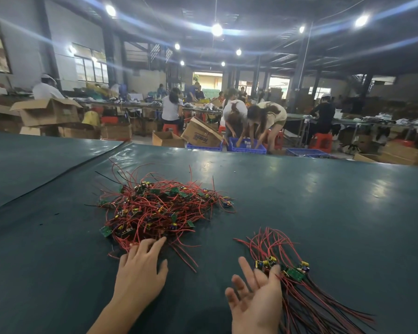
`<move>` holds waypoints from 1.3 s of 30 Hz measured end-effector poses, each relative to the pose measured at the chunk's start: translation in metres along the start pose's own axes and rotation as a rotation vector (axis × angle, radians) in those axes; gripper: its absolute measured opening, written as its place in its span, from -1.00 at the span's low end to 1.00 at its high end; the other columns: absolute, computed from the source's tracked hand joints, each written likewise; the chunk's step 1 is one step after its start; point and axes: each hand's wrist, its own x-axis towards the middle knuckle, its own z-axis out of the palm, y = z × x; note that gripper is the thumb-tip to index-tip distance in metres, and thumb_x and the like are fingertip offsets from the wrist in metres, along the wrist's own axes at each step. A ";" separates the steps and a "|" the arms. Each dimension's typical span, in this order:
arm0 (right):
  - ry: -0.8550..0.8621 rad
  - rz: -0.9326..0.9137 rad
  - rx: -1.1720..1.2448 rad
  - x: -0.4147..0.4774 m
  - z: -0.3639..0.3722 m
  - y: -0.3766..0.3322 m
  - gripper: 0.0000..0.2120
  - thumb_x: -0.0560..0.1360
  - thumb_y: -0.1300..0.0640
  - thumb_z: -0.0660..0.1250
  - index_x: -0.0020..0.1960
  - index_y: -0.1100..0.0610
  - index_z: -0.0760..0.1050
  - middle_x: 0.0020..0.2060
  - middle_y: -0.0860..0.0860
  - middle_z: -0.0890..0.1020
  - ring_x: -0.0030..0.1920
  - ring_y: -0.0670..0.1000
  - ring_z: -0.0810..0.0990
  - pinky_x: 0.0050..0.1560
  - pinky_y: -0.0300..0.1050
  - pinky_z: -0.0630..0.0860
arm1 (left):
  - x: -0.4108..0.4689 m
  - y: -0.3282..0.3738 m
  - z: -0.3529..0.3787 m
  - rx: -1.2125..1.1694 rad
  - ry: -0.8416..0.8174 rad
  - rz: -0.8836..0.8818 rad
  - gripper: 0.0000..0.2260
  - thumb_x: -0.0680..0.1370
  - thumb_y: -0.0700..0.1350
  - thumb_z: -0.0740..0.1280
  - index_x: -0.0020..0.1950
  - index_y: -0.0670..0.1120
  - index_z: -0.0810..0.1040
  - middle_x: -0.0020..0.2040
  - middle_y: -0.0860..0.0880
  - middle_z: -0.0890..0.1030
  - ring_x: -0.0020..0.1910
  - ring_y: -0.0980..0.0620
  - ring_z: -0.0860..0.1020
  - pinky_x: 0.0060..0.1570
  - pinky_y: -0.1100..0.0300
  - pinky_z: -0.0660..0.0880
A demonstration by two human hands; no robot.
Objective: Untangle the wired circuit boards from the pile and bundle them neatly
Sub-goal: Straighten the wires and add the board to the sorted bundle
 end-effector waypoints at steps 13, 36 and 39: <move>-0.174 -0.404 -0.199 -0.017 0.010 0.008 -0.30 0.32 -0.29 0.20 0.44 -0.16 0.27 0.15 -0.17 0.58 -0.54 -0.06 0.49 -0.66 -0.23 0.37 | 0.005 -0.003 -0.004 -0.047 0.016 -0.021 -0.85 0.54 0.08 0.27 0.06 0.16 0.34 0.03 0.17 0.47 0.14 0.07 0.43 0.21 0.10 0.24; -0.409 -0.202 -0.670 -0.014 0.010 0.031 -0.85 0.58 0.07 0.27 0.03 0.08 0.59 -0.11 0.07 0.67 -0.53 -0.06 0.53 -0.63 -0.25 0.35 | -0.018 0.048 -0.026 -0.452 0.476 0.519 -0.85 0.53 -0.07 0.24 -0.02 -0.05 0.58 -0.08 0.17 0.58 -0.04 0.23 0.47 -0.01 0.28 0.36; -0.407 -0.200 -0.664 -0.015 0.010 0.029 -0.76 0.60 0.04 0.22 -0.07 0.11 0.62 -0.30 0.04 0.70 -0.50 -0.03 0.57 -0.60 -0.19 0.43 | -0.027 0.054 -0.021 -0.551 0.240 0.541 -0.86 0.52 -0.07 0.23 0.05 0.12 0.48 -0.09 0.30 0.55 -0.10 0.28 0.47 -0.09 0.36 0.41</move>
